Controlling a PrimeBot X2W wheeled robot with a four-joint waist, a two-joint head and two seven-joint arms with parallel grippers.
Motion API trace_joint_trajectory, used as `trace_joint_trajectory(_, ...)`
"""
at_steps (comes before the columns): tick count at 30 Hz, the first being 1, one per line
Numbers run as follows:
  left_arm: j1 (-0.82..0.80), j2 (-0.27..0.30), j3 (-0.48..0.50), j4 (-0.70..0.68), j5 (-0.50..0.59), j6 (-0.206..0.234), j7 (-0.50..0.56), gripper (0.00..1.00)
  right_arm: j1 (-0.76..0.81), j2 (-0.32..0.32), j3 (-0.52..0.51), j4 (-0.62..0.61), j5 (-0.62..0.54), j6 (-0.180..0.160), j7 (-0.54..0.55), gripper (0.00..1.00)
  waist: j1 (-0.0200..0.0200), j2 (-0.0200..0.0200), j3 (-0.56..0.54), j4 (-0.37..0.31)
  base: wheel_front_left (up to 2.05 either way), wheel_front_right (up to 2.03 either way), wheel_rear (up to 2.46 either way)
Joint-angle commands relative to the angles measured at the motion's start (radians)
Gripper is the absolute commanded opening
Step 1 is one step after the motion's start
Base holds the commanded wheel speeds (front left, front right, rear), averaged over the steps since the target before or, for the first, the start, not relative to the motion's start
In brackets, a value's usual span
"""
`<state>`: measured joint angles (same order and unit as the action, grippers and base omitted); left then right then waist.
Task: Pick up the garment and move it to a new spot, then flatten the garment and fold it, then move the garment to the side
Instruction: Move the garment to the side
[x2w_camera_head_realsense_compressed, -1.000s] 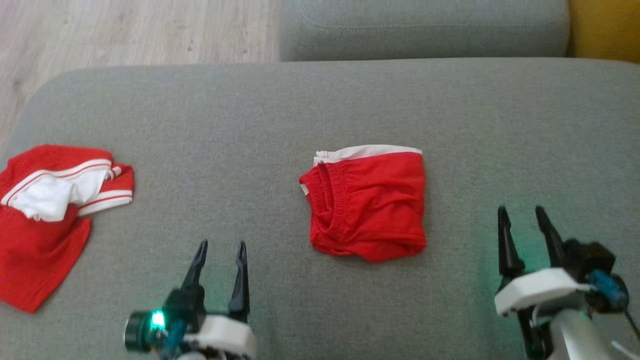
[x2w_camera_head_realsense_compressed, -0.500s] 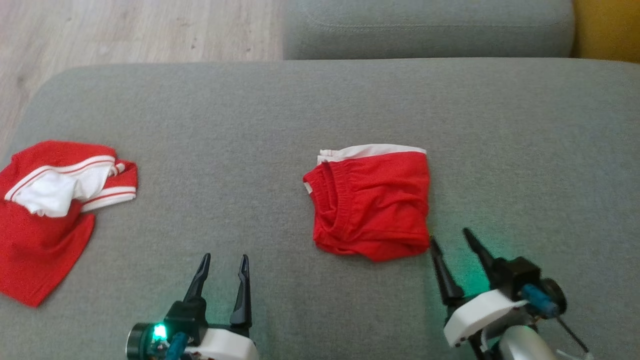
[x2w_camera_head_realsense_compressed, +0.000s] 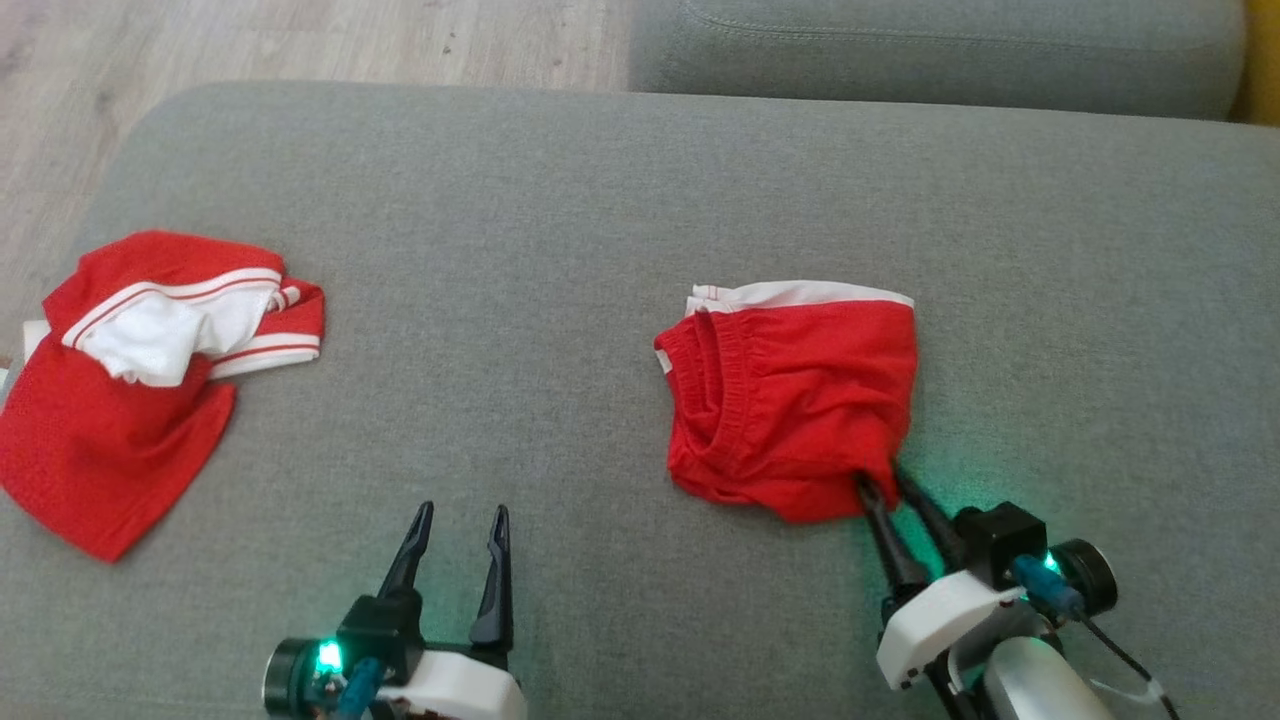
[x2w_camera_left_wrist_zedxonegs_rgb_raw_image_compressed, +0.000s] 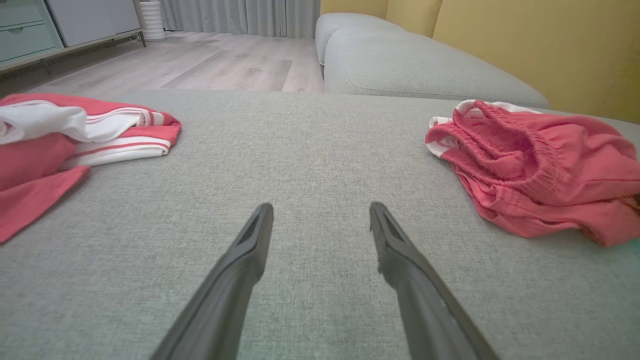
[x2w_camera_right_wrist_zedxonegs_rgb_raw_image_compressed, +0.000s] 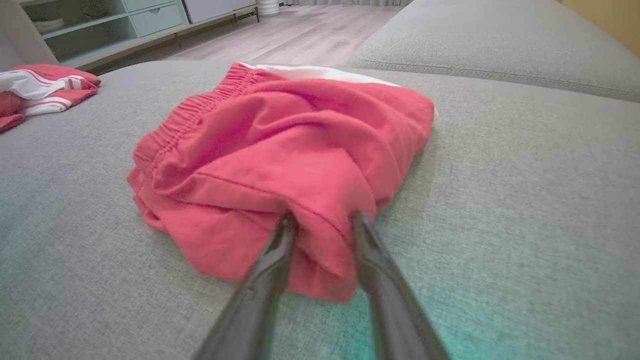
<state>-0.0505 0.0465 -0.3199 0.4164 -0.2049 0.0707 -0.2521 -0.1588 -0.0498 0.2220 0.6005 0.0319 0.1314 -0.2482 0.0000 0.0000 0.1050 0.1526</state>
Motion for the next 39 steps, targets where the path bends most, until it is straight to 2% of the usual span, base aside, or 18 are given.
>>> trace_joint_trajectory(1,-0.036,0.004,0.028,-0.025,-0.006,0.006,-0.010,1.00,-0.023,-0.009,0.031,-0.018,-0.008,-0.001,-0.014,0.00,0.0000,0.0000,-0.002,0.003,0.00,0.00,0.00)
trace_joint_trajectory(12,-0.022,0.004,0.035,-0.030,-0.016,0.004,-0.010,1.00,0.121,-0.041,0.092,-0.060,0.058,-0.001,-0.014,0.00,0.0000,0.0000,-0.011,-0.046,0.00,0.00,0.00)
trace_joint_trajectory(13,-0.025,0.004,0.036,-0.029,-0.017,0.006,-0.010,1.00,0.134,-0.046,0.096,-0.058,0.078,-0.001,-0.014,0.17,0.0000,0.0000,-0.009,-0.059,0.00,0.00,0.00)
trace_joint_trajectory(14,-0.025,0.004,0.036,-0.029,-0.017,0.006,-0.010,1.00,0.134,-0.046,0.096,-0.058,0.078,-0.001,-0.014,0.17,0.0000,0.0000,-0.009,-0.059,0.00,0.00,0.00)
trace_joint_trajectory(16,-0.028,0.004,0.039,-0.030,-0.014,0.006,-0.010,1.00,0.139,-0.045,0.097,-0.076,0.104,-0.001,-0.014,1.00,0.0000,0.0000,-0.007,-0.072,0.00,0.00,0.00)
trace_joint_trajectory(23,-0.043,0.004,0.066,-0.031,0.002,0.007,-0.010,1.00,0.155,-0.076,0.047,-0.264,0.198,-0.001,-0.014,1.00,0.0000,0.0000,-0.007,-0.098,0.00,0.00,0.00)
trace_joint_trajectory(29,-0.051,0.004,0.112,-0.043,0.031,0.010,-0.010,1.00,0.140,-0.068,-0.097,-0.416,0.251,-0.001,-0.014,1.00,0.0000,0.0000,-0.015,-0.108,0.00,0.00,0.00)
trace_joint_trajectory(35,-0.051,0.004,0.140,-0.061,0.076,0.005,-0.010,1.00,0.098,-0.020,-0.235,-0.372,0.205,-0.001,-0.014,1.00,0.0000,0.0000,-0.023,-0.106,0.00,0.00,0.00)
trace_joint_trajectory(39,-0.044,0.004,0.135,-0.066,0.093,0.000,-0.010,1.00,0.083,-0.005,-0.260,-0.317,0.177,-0.001,-0.014,1.00,0.0000,0.0000,-0.025,-0.099,0.00,0.00,0.00)
